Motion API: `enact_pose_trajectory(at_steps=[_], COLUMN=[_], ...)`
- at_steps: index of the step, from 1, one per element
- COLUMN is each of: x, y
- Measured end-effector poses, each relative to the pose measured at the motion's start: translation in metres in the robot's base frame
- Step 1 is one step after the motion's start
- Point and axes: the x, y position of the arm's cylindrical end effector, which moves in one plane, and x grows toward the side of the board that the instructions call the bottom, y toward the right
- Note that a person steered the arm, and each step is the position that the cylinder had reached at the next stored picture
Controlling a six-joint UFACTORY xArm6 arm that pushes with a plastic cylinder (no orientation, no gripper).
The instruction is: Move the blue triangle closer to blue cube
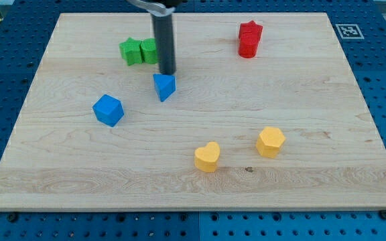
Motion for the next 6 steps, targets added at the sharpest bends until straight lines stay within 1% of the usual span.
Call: enact_pose_trajectory(at_steps=[1,2,4,6], x=[0.005,0.007,0.031,0.032], y=[0.022,0.022,0.019,0.006])
